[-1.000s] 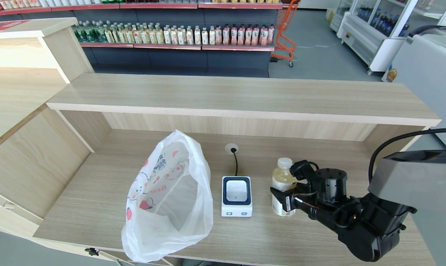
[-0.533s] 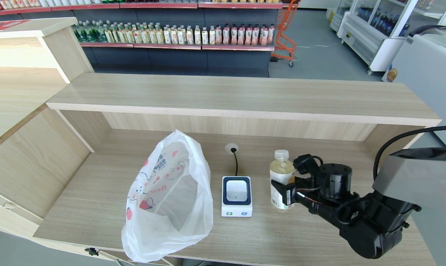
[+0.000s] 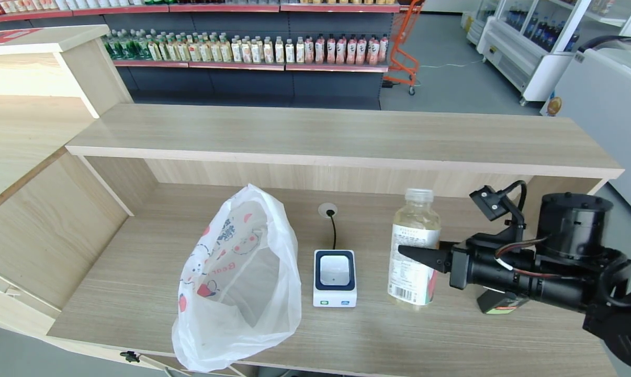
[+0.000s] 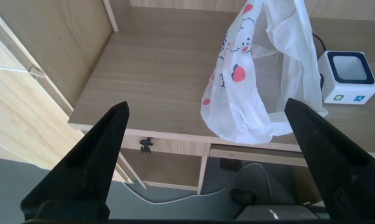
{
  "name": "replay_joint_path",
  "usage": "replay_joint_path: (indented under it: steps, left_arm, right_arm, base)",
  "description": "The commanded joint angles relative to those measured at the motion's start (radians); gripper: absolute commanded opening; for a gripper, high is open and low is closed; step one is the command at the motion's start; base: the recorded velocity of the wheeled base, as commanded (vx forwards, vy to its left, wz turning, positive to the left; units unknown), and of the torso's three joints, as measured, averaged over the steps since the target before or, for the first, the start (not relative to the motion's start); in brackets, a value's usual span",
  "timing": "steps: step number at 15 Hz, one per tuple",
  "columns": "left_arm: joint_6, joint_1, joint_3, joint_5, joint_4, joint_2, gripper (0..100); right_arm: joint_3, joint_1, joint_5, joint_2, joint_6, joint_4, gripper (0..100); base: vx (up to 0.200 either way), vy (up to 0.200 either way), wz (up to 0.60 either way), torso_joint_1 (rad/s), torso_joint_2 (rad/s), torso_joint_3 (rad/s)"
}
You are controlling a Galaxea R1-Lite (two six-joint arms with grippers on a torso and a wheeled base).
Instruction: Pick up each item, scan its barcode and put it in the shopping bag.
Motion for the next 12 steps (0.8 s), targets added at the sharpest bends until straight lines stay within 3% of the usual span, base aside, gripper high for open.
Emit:
replay_joint_path:
  steps: [1,4,12]
  left_arm:
    - [0.0,0.0,0.0,0.0,0.0,0.0,100]
    - [0.0,0.0,0.0,0.0,0.0,0.0,100]
    - [0.0,0.0,0.0,0.0,0.0,0.0,100]
  right_arm:
    - [0.009,0.054,0.081,-0.163,0.067,0.031,0]
    - [0.003,0.108,0.185,-0.183,0.156,0.03,0]
    - [0.012,0.226,0.195,-0.095,0.199,-0.053,0]
  base:
    - [0.0,0.0,0.0,0.0,0.0,0.0]
    - [0.0,0.0,0.0,0.0,0.0,0.0]
    - [0.0,0.0,0.0,0.0,0.0,0.0]
